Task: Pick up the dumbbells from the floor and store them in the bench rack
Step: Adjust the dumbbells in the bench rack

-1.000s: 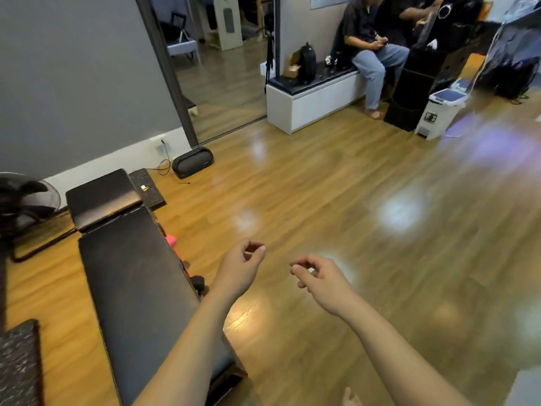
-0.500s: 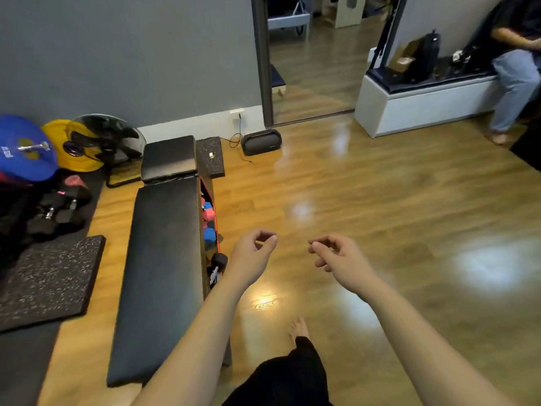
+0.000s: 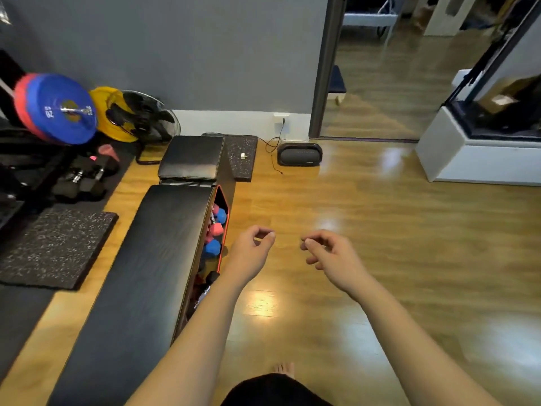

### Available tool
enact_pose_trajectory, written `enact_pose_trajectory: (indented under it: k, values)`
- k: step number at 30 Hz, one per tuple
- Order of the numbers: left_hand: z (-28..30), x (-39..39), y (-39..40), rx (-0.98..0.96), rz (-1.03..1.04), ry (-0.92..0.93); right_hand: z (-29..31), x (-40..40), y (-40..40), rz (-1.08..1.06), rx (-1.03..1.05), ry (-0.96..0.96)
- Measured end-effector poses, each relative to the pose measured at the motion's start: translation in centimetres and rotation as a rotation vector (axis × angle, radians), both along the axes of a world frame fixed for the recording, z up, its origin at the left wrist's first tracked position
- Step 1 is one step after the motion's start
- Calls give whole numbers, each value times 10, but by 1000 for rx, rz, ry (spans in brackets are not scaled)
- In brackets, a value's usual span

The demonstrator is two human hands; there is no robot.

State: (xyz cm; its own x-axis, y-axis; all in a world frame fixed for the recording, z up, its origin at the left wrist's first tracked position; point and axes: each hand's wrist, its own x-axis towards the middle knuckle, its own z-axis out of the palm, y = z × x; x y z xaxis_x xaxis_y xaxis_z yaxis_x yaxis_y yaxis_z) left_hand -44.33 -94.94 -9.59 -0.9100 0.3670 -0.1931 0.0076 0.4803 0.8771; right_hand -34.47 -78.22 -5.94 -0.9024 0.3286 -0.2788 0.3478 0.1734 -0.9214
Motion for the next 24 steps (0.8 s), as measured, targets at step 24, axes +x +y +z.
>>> enact_pose_trajectory:
  k: [24]
  values:
    - [-61, -191, 170, 80, 854, -5, -49, -365, 177, 752, -88, -32]
